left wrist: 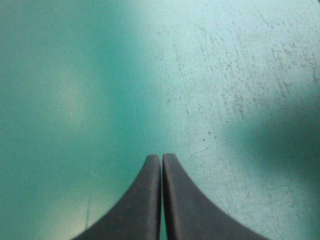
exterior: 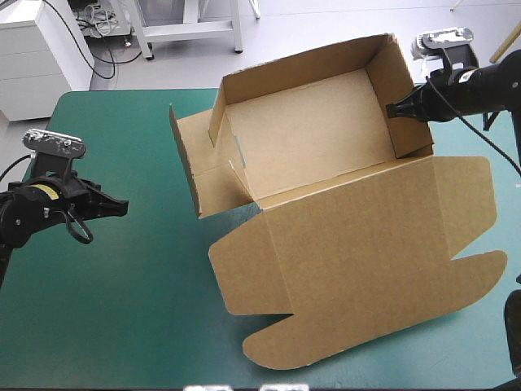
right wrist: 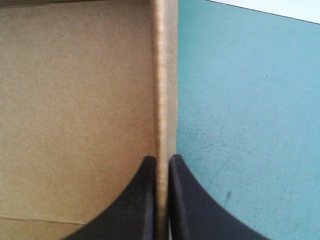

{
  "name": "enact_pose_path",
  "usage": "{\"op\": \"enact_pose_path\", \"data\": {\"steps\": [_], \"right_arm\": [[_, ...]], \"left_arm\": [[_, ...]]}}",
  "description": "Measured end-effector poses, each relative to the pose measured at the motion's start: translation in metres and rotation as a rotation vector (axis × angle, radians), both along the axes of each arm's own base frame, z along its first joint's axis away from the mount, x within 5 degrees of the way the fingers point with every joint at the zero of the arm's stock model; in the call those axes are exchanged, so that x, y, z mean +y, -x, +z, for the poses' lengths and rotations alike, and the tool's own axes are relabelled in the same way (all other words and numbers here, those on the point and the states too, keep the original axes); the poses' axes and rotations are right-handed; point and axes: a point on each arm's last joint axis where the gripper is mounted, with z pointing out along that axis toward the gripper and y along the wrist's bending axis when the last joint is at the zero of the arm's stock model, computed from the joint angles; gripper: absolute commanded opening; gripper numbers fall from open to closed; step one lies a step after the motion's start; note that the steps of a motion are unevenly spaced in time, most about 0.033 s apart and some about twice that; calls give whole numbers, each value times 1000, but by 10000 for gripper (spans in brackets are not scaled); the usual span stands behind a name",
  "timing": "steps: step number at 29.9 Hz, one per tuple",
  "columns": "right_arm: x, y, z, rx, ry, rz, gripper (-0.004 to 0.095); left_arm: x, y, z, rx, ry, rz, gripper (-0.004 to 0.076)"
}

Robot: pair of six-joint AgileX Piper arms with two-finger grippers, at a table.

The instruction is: Fold the box

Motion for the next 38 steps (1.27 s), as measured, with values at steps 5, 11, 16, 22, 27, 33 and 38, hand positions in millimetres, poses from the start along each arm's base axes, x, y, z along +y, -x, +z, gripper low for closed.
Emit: {"op": "enact_pose_path", "data": {"steps": [5,11,16,22,27,33,38], "right_arm": [[0,12,3,-4,10,13,-22],[1,20,10,-26,13,16,-22],[1,20,10,-28,12,16,-22],[2,20,10,-27,1,21,-22],[4,21,11,-26,-27,33,-22],[7,21,12,-28,-64,49,-22],[8,21,12,-27,-69,51,-21]], "left_arm": [[-1,-18,-14,65,-1,0,20],[2,-40,-33,141,67,8,20],[29,-52,-45,184,251,-48,19],[70,-60,-76,187,436,-5,15],[79,-63,-117,225,502,64,15],[74,-65,-149,183,633,122,15],[65,-69,-144,78,725,16,30]]}}
